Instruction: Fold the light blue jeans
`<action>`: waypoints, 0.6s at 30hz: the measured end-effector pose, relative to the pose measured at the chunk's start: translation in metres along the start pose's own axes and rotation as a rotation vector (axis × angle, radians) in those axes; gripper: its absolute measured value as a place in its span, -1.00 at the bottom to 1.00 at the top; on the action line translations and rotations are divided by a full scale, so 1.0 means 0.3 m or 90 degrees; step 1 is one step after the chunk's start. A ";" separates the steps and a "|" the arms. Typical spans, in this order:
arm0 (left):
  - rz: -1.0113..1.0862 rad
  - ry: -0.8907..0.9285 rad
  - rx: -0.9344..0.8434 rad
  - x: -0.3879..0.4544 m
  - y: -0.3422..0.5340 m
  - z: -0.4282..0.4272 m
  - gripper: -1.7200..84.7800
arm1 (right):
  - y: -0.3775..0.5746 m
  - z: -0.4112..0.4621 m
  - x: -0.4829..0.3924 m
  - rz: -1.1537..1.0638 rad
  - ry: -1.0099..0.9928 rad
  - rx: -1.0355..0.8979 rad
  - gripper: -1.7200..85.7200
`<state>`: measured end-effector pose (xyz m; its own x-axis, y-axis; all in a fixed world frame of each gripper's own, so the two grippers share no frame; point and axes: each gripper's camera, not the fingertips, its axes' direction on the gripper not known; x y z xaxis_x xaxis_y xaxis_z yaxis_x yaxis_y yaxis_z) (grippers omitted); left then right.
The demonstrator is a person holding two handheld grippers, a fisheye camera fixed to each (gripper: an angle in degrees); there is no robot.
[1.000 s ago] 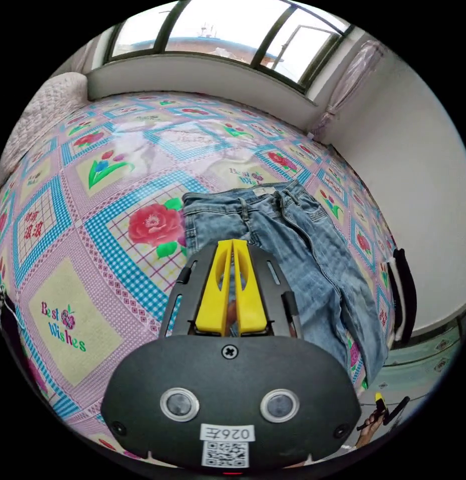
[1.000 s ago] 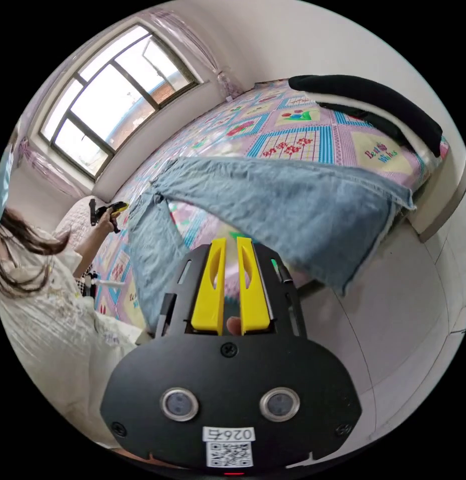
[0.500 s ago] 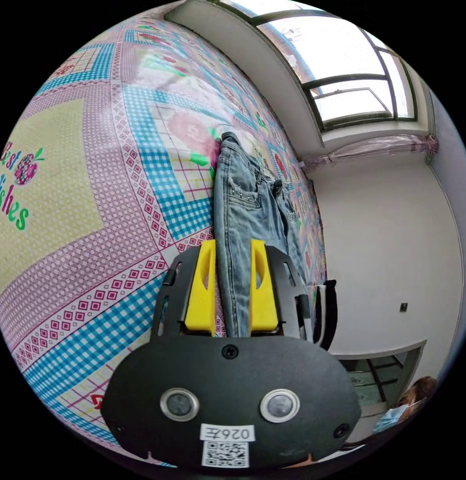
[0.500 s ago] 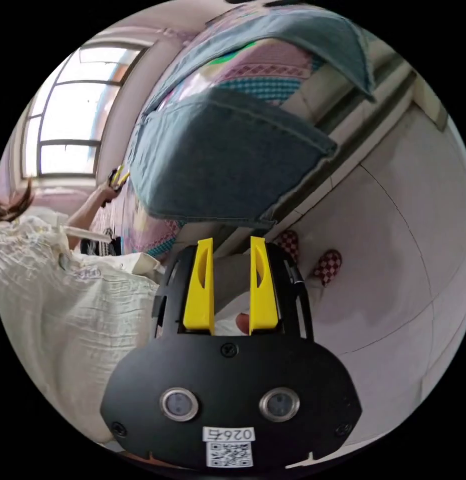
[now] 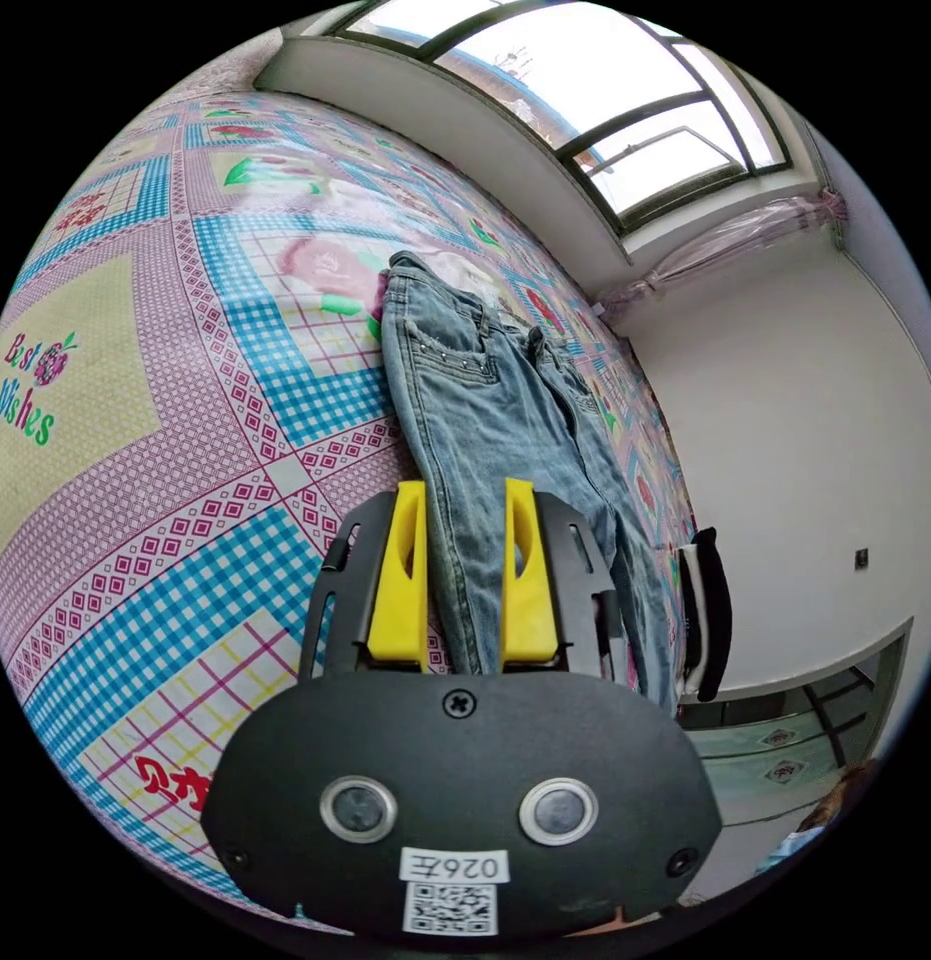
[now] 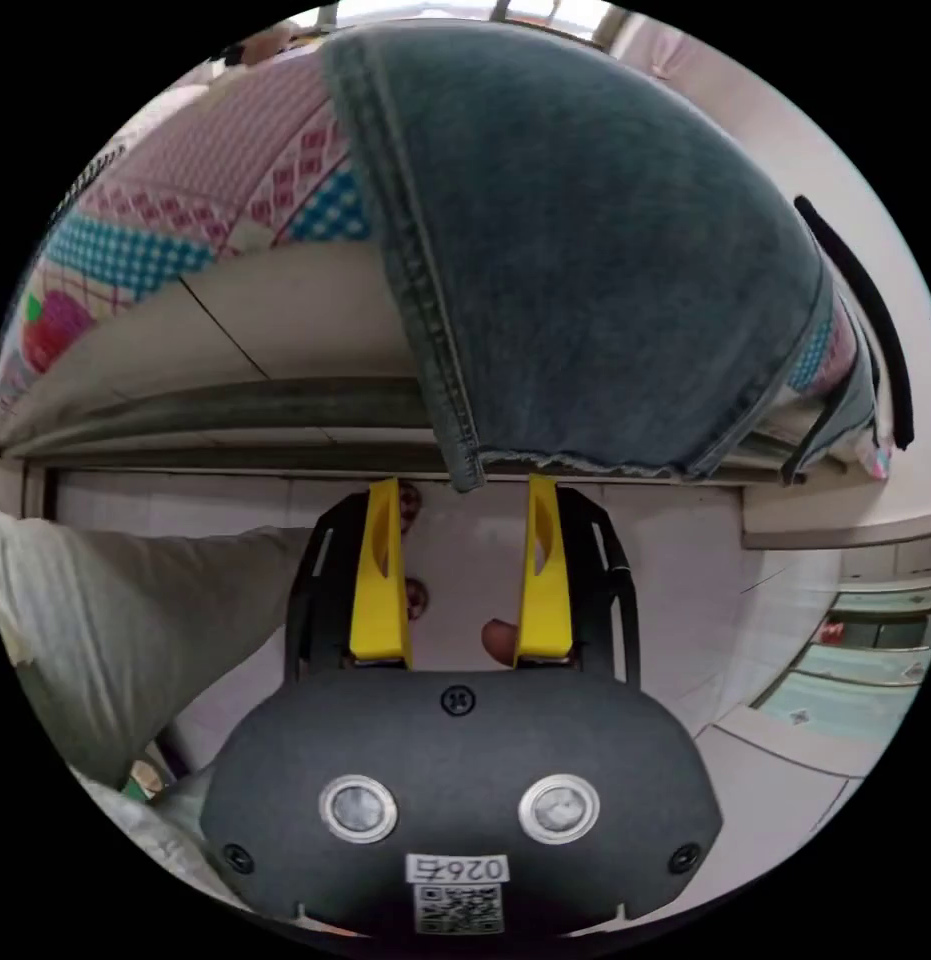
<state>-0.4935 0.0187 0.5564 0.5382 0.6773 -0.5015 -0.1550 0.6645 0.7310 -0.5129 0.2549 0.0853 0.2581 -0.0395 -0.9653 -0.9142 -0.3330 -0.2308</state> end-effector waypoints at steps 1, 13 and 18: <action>0.005 -0.004 0.000 0.003 -0.001 0.000 -0.70 | -0.006 0.029 -0.042 -0.006 0.025 0.006 -0.66; -0.010 0.022 0.008 -0.040 -0.016 0.002 -0.70 | -0.037 0.017 -0.130 0.044 0.101 0.042 -0.96; -0.006 0.019 -0.029 -0.052 -0.061 0.023 -0.69 | 0.044 -0.153 0.015 0.034 -0.046 0.053 -0.99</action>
<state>-0.4932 -0.0063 0.5541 0.5155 0.6798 -0.5217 -0.1878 0.6837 0.7052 -0.5094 0.2072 0.0835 0.1884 0.0146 -0.9820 -0.9494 -0.2532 -0.1859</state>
